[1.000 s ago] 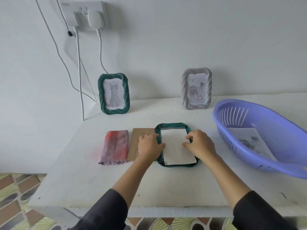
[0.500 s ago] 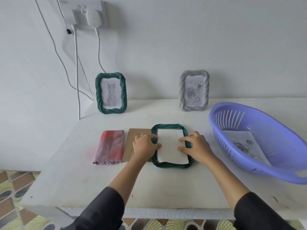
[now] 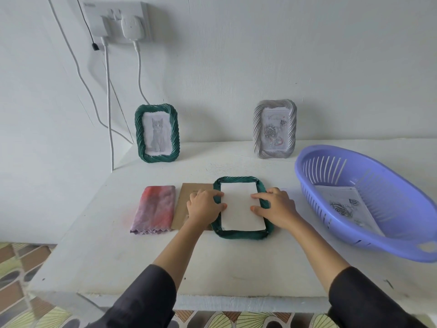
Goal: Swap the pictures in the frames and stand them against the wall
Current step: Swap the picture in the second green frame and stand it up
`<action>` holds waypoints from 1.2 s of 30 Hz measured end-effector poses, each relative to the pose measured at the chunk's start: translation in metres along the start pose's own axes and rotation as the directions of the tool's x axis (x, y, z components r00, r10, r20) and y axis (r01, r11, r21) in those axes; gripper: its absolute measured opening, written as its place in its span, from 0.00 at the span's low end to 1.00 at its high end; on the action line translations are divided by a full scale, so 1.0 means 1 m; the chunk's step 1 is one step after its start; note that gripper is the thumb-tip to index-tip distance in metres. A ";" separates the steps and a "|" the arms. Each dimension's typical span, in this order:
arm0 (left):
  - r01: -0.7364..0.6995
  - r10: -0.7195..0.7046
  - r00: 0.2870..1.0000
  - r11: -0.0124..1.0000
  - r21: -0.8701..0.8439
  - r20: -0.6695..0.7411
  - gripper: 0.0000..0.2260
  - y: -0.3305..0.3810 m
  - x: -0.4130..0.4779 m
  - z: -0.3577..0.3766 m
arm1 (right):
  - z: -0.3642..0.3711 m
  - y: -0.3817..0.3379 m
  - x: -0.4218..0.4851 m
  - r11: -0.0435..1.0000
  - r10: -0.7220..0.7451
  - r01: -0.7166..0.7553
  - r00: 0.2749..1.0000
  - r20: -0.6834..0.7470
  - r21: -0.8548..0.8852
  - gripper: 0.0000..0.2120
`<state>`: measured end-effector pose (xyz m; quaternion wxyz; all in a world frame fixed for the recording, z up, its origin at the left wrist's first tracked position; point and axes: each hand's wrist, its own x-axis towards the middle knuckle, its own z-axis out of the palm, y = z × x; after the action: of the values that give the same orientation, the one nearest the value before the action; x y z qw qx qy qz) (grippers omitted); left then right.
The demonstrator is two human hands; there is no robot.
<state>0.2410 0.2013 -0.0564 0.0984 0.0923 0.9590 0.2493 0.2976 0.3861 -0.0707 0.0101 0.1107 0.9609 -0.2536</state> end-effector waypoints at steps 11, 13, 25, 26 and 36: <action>-0.016 0.019 0.999 0.998 -0.053 0.048 0.17 -0.006 0.013 -0.002 | 0.000 0.002 0.001 0.999 0.001 -0.001 1.000 0.005 0.044 0.20; -0.022 0.025 0.999 0.998 -0.056 0.040 0.18 -0.008 0.013 -0.001 | -0.001 0.004 0.000 0.998 0.000 0.000 1.000 0.001 0.069 0.21; -0.017 0.019 0.999 0.998 -0.061 0.035 0.18 -0.007 0.014 -0.001 | 0.000 0.007 0.002 0.997 -0.010 0.010 1.000 -0.003 0.082 0.21; -0.008 0.008 1.000 0.997 -0.075 0.001 0.17 -0.007 0.013 -0.003 | 0.000 0.007 0.002 0.996 -0.011 0.012 1.000 -0.004 0.089 0.21; 0.297 -0.304 0.953 0.942 0.158 0.017 0.32 -0.023 0.019 -0.020 | -0.002 0.008 0.001 0.997 -0.021 0.019 0.999 0.027 0.073 0.22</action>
<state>0.2151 0.1767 -0.0535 0.1476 -0.0426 0.9759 0.1550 0.2988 0.3935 -0.0730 0.0166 0.0978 0.9519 -0.2899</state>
